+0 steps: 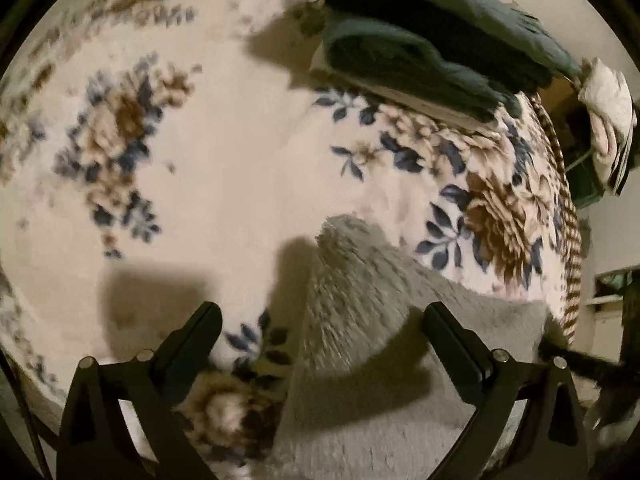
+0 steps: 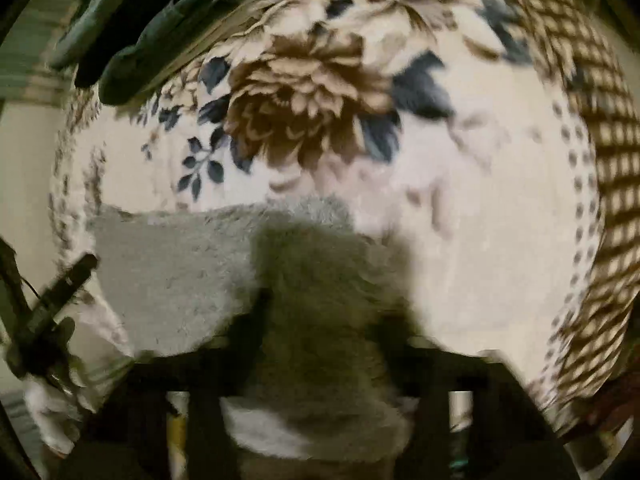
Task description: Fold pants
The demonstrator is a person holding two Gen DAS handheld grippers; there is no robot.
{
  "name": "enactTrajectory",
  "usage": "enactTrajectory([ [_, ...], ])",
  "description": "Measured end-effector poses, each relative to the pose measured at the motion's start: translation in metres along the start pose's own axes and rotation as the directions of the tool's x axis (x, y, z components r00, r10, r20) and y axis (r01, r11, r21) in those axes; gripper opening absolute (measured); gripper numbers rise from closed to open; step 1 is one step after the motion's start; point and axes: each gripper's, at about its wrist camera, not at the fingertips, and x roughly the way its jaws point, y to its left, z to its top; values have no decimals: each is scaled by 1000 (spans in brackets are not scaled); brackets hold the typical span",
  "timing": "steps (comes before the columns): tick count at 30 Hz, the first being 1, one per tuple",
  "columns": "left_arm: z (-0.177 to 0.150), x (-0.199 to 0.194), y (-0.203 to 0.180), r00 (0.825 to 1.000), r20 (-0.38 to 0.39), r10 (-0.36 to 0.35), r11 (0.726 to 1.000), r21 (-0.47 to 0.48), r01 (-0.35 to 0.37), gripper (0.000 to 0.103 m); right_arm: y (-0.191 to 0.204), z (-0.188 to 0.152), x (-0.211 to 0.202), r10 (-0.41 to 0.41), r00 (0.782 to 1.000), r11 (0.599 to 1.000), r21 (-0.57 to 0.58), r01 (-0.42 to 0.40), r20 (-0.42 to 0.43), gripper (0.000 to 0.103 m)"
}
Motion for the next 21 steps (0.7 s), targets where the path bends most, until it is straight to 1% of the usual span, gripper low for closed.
enactTrajectory([
  [1, 6, 12, 6, 998, -31, -58, 998, -26, 57, 83, -2, -1, -4, 3, 1000, 1000, 19, -4, 25, 32],
  [2, 8, 20, 9, 993, -53, -110, 993, -43, 107, 47, -4, 5, -7, 0, 999, 999, 33, -1, 42, 30],
  [3, 12, 28, 10, 982, -80, -169, 984, -65, 164, 31, -6, 4, -12, 4, 997, 999, 48, -7, 71, 30],
  [4, 14, 29, 7, 982, -71, -176, 983, -58, 172, 30, -8, 4, -16, -1, 996, 998, 62, -4, 92, 29],
  [5, 16, 27, 1, 983, -54, -174, 985, -29, 173, 26, -8, 3, -19, -10, 994, 998, 70, 2, 108, 29],
  [6, 18, 25, -3, 984, -44, -170, 985, -11, 170, 25, -7, 3, -23, -27, 990, 997, 80, 16, 136, 29],
  [7, 21, 24, -6, 986, -42, -160, 987, 0, 160, 25, -9, 4, -25, -35, 988, 996, 83, 22, 151, 28],
  [9, 27, 34, -3, 985, -57, -162, 987, -29, 161, 25, -17, 8, -21, -38, 988, 994, 112, 21, 151, 28],
  [12, 32, 62, 7, 980, -113, -166, 985, -67, 159, 27, -34, 14, 7, -1, 996, 987, 163, -14, 92, 29],
  [14, 34, 63, 8, 980, -119, -161, 985, -78, 152, 31, -39, 19, 17, 33, 998, 985, 170, -43, 62, 38],
  [15, 35, 60, 8, 979, -121, -166, 984, -87, 156, 36, -43, 20, 15, 86, 994, 976, 196, -97, 61, 42],
  [16, 36, 53, 8, 976, -120, -183, 979, -107, 171, 39, -48, 19, 8, 153, 987, 960, 229, -162, 55, 54],
  [17, 37, 48, 10, 975, -121, -187, 978, -121, 173, 53, -51, 15, 0, 208, 976, 945, 245, -217, 62, 68],
  [18, 37, 42, 12, 973, -122, -194, 975, -134, 178, 70, -52, 9, -11, 242, 967, 936, 244, -255, 81, 74],
  [19, 35, 35, 14, 972, -112, -207, 971, -145, 190, 77, -52, -1, -25, 255, 962, 936, 225, -272, 103, 81],
  [20, 31, 25, 16, 974, -89, -209, 970, -149, 195, 83, -50, -13, -37, 235, 965, 947, 199, -254, 116, 83],
  [21, 28, 17, 15, 977, -69, -200, 972, -141, 189, 87, -49, -25, -43, 206, 972, 958, 179, -224, 114, 84],
])
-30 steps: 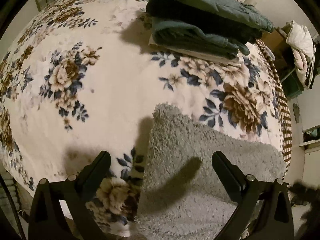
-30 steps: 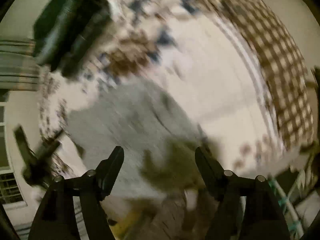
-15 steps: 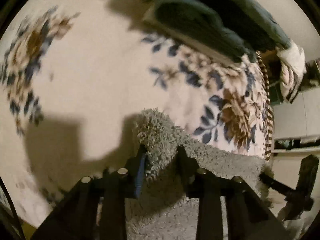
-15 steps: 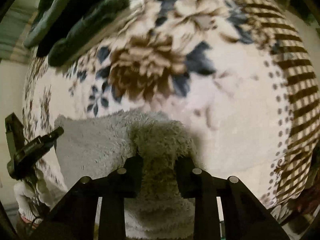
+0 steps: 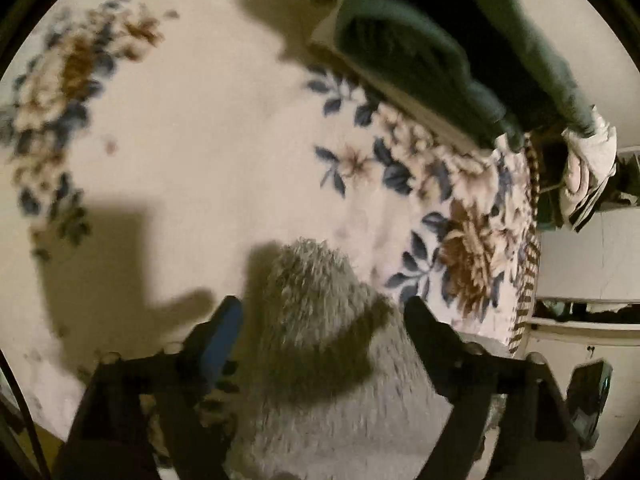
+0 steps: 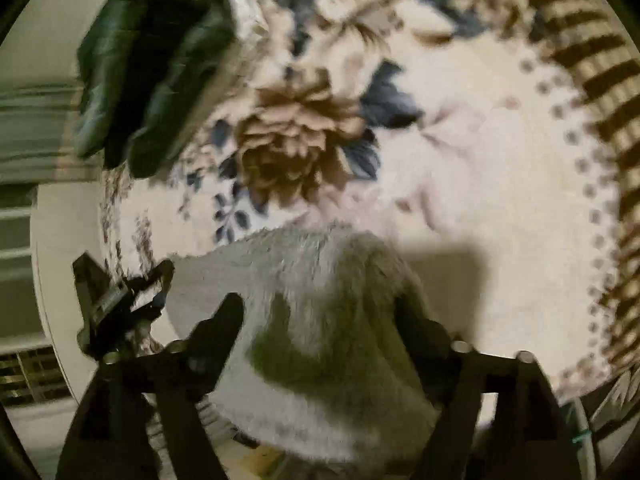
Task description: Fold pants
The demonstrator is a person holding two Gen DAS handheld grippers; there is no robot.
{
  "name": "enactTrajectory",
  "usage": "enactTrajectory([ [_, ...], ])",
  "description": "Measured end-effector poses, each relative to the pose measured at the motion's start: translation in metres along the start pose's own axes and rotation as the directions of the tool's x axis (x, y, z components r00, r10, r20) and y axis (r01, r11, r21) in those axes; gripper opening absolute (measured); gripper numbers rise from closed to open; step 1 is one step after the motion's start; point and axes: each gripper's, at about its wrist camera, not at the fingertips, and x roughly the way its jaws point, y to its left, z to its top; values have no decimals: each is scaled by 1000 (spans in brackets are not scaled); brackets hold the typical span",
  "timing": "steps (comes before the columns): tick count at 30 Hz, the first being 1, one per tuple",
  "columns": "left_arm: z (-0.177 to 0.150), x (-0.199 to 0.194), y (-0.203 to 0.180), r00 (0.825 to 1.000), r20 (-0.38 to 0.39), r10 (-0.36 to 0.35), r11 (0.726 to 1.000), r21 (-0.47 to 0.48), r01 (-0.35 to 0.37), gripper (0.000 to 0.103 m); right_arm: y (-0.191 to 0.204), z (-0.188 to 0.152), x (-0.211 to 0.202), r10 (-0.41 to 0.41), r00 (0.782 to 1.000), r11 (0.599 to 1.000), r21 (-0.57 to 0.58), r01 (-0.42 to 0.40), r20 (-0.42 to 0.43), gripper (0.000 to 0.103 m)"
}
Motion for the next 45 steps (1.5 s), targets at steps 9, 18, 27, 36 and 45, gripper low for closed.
enactTrajectory([
  [9, -91, -10, -15, 1000, 15, -5, 982, 190, 2, 103, -58, -90, 72, -45, 984, 989, 133, 69, -174, 85],
  [18, -100, 44, 32, 979, -89, -184, 981, 37, 188, 103, -79, -62, 109, 315, 946, 946, 101, -308, -72, 99],
  [27, -96, 37, 34, 920, -105, -377, 925, 3, 379, 40, -65, -50, 128, 422, 905, 906, 76, -417, -53, 68],
  [36, -70, -47, -1, 871, -124, -476, 875, 36, 483, 34, 1, -73, 44, 368, 926, 923, 85, -374, 87, 47],
  [45, 32, -179, -95, 894, -68, -443, 870, 211, 446, 34, 99, -26, -51, 416, 880, 896, 58, -439, 229, 47],
])
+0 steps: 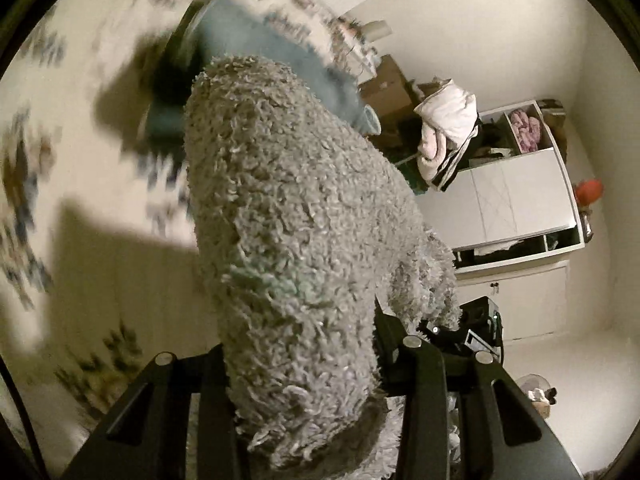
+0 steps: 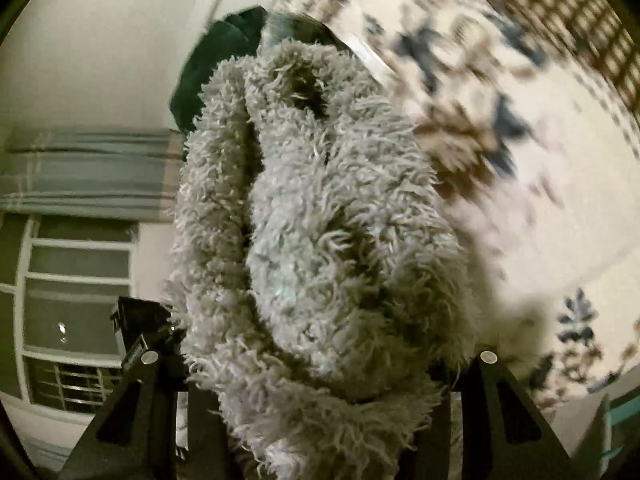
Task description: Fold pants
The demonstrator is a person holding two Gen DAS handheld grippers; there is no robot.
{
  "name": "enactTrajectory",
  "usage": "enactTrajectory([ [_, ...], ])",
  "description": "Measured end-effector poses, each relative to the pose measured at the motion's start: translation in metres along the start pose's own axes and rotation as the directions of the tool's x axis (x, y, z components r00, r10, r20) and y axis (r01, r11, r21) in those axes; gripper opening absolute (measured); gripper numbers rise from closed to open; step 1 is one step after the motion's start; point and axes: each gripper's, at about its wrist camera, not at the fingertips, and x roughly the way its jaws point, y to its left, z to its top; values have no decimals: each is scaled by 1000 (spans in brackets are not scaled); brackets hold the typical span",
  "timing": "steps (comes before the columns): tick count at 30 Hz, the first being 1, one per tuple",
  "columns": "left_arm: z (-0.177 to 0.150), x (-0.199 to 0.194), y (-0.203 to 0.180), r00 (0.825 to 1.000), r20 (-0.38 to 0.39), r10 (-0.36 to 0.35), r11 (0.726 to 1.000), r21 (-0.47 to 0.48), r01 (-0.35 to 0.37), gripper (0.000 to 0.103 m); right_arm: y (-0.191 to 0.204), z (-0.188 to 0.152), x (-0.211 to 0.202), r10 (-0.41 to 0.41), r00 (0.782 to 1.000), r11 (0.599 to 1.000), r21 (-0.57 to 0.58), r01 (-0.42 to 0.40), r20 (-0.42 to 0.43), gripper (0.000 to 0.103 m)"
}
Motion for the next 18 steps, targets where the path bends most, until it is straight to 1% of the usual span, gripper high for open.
enactTrajectory([
  [2, 37, -12, -17, 1000, 29, 9, 1000, 7, -10, 34, 32, 40, 2, 15, 1000, 1000, -14, -15, 13, 47],
  [3, 54, -9, -22, 999, 38, 16, 1000, 10, -16, 34, 46, 60, 9, 20, 1000, 1000, -18, -20, 14, 47],
  [4, 79, -11, -30, 998, 56, 23, 1000, 10, -23, 34, 61, 81, 16, 26, 1000, 999, -28, -26, 13, 47],
  [5, 97, -10, -33, 997, 65, 28, 1000, 9, -29, 34, 75, 105, 23, 29, 1000, 999, -40, -29, 11, 47],
  [7, 133, -6, -36, 995, 88, 43, 999, 8, -44, 34, 91, 151, 36, 40, 999, 997, -59, -40, 3, 47],
  [9, 177, 7, -33, 993, 102, 53, 999, -13, -52, 34, 107, 196, 60, 35, 999, 997, -68, -35, -8, 47],
  [10, 189, 15, -32, 993, 105, 57, 998, -16, -56, 34, 112, 217, 73, 31, 999, 997, -71, -32, -16, 47],
  [11, 211, 25, -27, 992, 109, 65, 998, -24, -62, 34, 115, 238, 88, 22, 999, 997, -75, -24, -24, 47],
  [12, 226, 33, -21, 991, 109, 71, 997, -27, -69, 34, 116, 255, 101, 18, 999, 997, -76, -20, -30, 47],
  [14, 244, 34, 2, 991, 105, 83, 996, -33, -80, 34, 115, 290, 125, -1, 999, 997, -75, -2, -44, 47],
  [16, 265, 52, 21, 988, 94, 121, 992, -43, -118, 34, 113, 321, 148, -22, 998, 998, -68, 18, -58, 47],
  [18, 276, 63, 38, 986, 73, 153, 988, -48, -150, 36, 106, 342, 172, -78, 994, 995, -74, 72, -77, 48],
])
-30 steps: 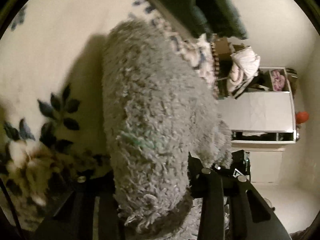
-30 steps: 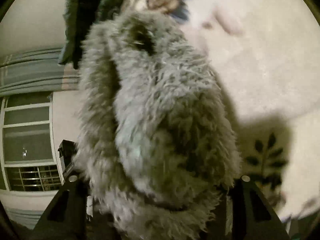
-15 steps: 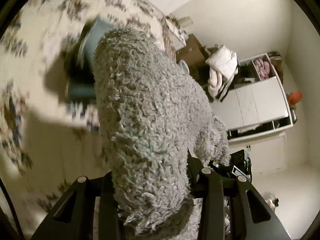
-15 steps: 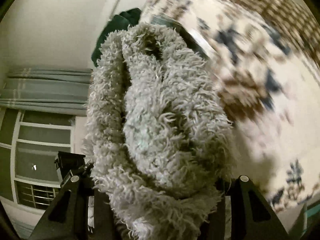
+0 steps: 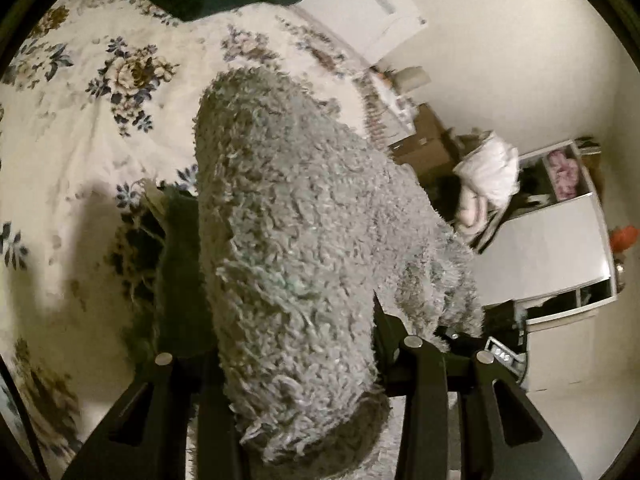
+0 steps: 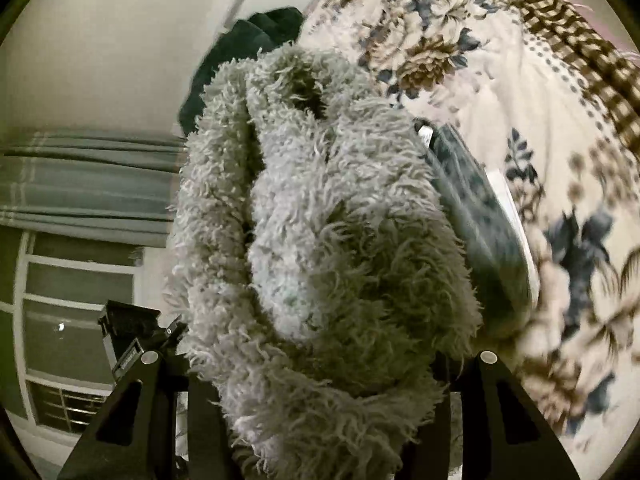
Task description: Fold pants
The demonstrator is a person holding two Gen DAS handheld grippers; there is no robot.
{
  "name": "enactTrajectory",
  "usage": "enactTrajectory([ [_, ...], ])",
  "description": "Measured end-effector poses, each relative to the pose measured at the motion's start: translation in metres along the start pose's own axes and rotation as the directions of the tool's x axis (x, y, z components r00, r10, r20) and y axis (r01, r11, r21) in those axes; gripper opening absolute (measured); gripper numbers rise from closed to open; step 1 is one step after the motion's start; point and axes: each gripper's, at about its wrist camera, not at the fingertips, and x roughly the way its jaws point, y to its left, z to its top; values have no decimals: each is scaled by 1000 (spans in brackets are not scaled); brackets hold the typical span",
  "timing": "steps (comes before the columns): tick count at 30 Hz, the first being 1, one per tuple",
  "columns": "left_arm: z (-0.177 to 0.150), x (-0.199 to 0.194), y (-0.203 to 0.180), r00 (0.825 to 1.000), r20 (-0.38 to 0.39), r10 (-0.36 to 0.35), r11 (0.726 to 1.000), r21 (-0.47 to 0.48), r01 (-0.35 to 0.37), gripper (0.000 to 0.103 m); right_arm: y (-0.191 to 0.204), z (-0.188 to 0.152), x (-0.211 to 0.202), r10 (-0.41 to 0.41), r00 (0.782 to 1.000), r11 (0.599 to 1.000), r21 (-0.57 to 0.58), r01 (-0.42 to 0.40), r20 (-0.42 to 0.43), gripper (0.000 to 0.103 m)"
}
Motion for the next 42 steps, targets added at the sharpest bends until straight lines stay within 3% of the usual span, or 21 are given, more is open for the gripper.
enactTrajectory([
  [3, 14, 29, 27, 991, -79, 112, 993, -28, -114, 44, -8, 13, 12, -86, 996, 996, 11, 86, -34, 60],
  [5, 12, 36, 35, 978, -117, 175, 982, -52, -182, 44, -6, 5, 7, -130, 990, 992, -12, 129, -46, 76],
  [7, 7, 30, 25, 973, -99, 208, 976, -38, -213, 46, 3, -1, 4, -170, 982, 985, -57, 165, -82, 86],
  [9, -4, 20, 8, 963, -63, 261, 965, -1, -261, 55, 14, -5, -4, -249, 967, 963, -127, 240, -59, 92],
  [11, -14, 13, -7, 938, -35, 344, 939, 28, -343, 64, 29, -14, -17, -364, 931, 909, -214, 359, 14, 93],
  [15, -37, -3, -35, 871, 58, 487, 867, 93, -490, 89, 63, -43, -49, -552, 812, 747, -320, 583, 191, 99],
  [16, -37, -3, -38, 862, 70, 502, 856, 106, -507, 90, 67, -50, -55, -587, 779, 712, -319, 626, 220, 99],
  [18, -45, -10, -48, 823, 103, 559, 812, 134, -568, 93, 75, -61, -69, -612, 749, 685, -303, 663, 255, 99],
  [20, -52, -19, -61, 809, 129, 573, 795, 149, -587, 93, 85, -75, -81, -642, 699, 630, -302, 715, 315, 99],
  [23, -71, -35, -86, 770, 193, 608, 750, 176, -637, 93, 102, -97, -98, -659, 660, 588, -300, 751, 361, 99],
  [26, -88, -50, -107, 736, 240, 633, 714, 186, -675, 93, 124, -123, -117, -649, 651, 570, -314, 759, 395, 99],
  [36, -175, -137, -172, 731, 340, 591, 712, 205, -671, 93, 211, -236, -218, -566, 680, 599, -334, 728, 467, 99],
  [42, -247, -205, -212, 702, 428, 569, 685, 226, -693, 93, 253, -330, -288, -513, 679, 608, -337, 719, 525, 99],
])
